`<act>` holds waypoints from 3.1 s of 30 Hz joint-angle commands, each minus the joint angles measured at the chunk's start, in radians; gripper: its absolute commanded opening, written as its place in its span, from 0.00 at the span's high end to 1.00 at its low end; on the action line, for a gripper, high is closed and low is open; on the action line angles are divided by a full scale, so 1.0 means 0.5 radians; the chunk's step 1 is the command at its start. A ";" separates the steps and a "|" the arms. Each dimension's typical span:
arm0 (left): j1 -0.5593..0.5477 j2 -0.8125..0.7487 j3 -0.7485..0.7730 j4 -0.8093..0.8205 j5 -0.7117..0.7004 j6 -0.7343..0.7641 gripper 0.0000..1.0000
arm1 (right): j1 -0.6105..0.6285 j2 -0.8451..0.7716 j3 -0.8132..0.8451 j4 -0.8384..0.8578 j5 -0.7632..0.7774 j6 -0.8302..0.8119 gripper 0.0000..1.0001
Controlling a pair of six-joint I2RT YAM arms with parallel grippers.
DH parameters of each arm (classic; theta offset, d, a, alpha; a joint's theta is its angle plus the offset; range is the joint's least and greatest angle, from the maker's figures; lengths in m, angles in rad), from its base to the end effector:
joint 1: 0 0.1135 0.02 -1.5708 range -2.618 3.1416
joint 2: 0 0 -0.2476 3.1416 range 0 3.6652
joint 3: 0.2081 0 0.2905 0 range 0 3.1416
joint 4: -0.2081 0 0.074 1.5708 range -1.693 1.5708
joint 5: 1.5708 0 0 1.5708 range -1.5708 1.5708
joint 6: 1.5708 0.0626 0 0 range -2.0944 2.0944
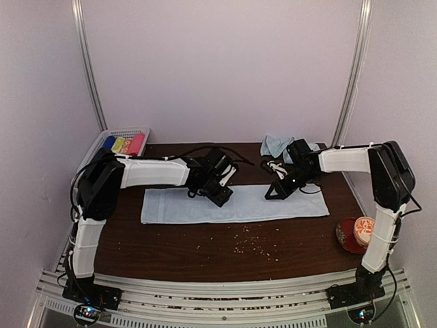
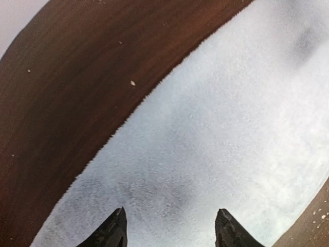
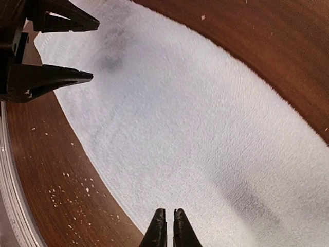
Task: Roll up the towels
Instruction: Move the towel to the center of the board, then pick up the towel from the center of the board.
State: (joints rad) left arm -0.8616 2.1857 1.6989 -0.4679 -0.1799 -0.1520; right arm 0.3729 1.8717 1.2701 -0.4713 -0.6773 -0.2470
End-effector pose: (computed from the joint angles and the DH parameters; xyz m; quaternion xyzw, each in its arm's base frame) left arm 0.3474 -0.3877 0.1252 0.3042 0.8994 -0.0717 0.3056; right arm 0.3771 0.1897 0.1307 -0.3568 0.8456 0.3360 0.2117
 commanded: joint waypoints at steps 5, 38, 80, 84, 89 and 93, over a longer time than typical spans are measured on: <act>-0.069 0.178 0.071 0.075 0.186 -0.056 0.44 | -0.006 0.274 0.075 -0.314 0.026 -0.069 0.95; -0.069 -0.534 -0.262 -0.258 -0.190 -0.117 0.02 | -0.981 -0.180 -0.241 -0.210 0.558 0.326 0.31; -0.068 -1.363 -1.115 0.015 -0.536 -0.062 0.02 | -0.898 0.064 -0.468 -0.162 0.368 0.390 0.56; -0.066 -1.369 -1.114 0.013 -0.534 -0.064 0.02 | -0.897 0.064 -0.483 -0.117 0.448 0.428 0.66; -0.067 -1.399 -1.120 0.015 -0.556 -0.066 0.02 | -0.896 0.126 -0.477 -0.076 0.507 0.462 0.79; -0.066 -1.405 -1.127 0.013 -0.564 -0.070 0.02 | -0.896 0.149 -0.458 -0.080 0.538 0.463 0.92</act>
State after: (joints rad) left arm -0.8959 1.5143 1.1500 -0.4976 -0.4419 -0.1925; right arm -0.0956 1.8565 1.0828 -0.4385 -0.4843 -0.0299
